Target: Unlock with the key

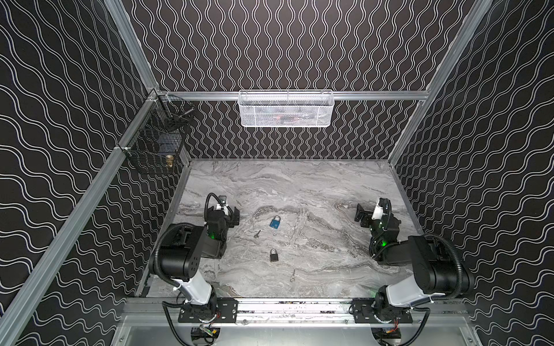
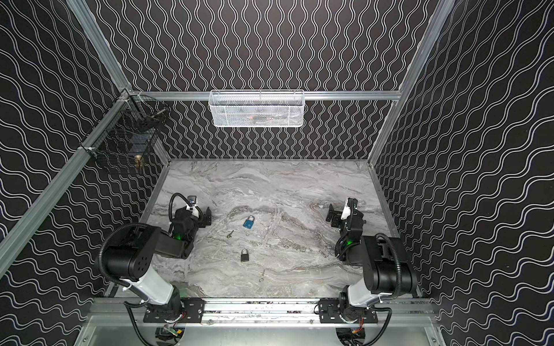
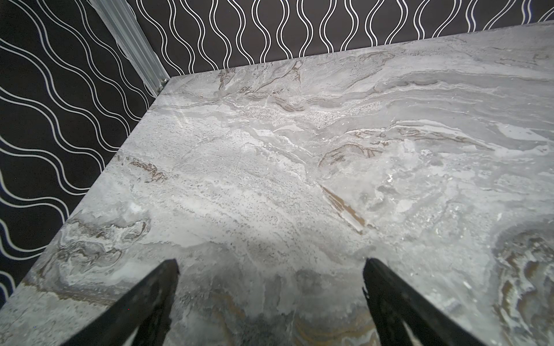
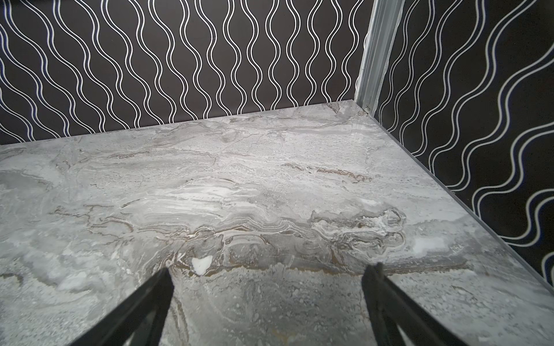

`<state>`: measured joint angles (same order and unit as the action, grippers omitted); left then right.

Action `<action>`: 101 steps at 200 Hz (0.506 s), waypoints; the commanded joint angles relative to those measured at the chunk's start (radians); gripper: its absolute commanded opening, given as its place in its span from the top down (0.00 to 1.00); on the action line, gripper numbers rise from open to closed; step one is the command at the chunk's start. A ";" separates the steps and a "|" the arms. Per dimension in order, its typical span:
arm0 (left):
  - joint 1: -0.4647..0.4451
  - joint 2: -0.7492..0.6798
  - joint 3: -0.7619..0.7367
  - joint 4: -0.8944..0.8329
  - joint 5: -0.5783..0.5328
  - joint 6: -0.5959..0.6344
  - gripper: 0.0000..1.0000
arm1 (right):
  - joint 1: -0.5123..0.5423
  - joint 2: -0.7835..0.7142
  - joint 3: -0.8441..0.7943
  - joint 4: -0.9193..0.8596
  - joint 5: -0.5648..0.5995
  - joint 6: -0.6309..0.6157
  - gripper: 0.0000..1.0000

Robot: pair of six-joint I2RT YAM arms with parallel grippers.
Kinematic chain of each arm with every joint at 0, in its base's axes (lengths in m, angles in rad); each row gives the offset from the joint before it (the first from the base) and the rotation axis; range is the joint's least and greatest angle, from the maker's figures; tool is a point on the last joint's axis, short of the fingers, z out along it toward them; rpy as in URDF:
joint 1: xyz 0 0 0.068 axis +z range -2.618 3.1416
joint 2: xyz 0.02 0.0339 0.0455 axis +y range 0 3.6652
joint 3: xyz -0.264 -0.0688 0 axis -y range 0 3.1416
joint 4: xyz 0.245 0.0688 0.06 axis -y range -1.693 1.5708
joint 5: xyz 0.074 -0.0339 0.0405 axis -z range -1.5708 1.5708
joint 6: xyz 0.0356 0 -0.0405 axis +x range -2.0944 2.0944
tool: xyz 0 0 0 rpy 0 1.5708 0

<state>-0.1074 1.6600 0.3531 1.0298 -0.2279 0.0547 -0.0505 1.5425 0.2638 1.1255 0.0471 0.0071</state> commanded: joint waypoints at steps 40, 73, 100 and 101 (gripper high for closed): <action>0.002 0.001 0.003 0.029 0.004 0.016 0.01 | 0.000 -0.002 0.002 0.050 -0.003 -0.010 0.01; 0.002 0.001 0.003 0.031 0.004 0.017 0.01 | 0.000 -0.002 0.002 0.049 -0.005 -0.009 0.01; 0.002 0.000 0.003 0.032 0.004 0.016 0.01 | 0.000 -0.002 0.002 0.051 -0.003 -0.010 0.01; 0.002 0.000 0.003 0.032 0.004 0.016 0.01 | 0.000 -0.002 0.002 0.051 -0.003 -0.010 0.01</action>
<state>-0.1074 1.6600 0.3531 1.0298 -0.2279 0.0551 -0.0509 1.5425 0.2638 1.1255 0.0441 0.0074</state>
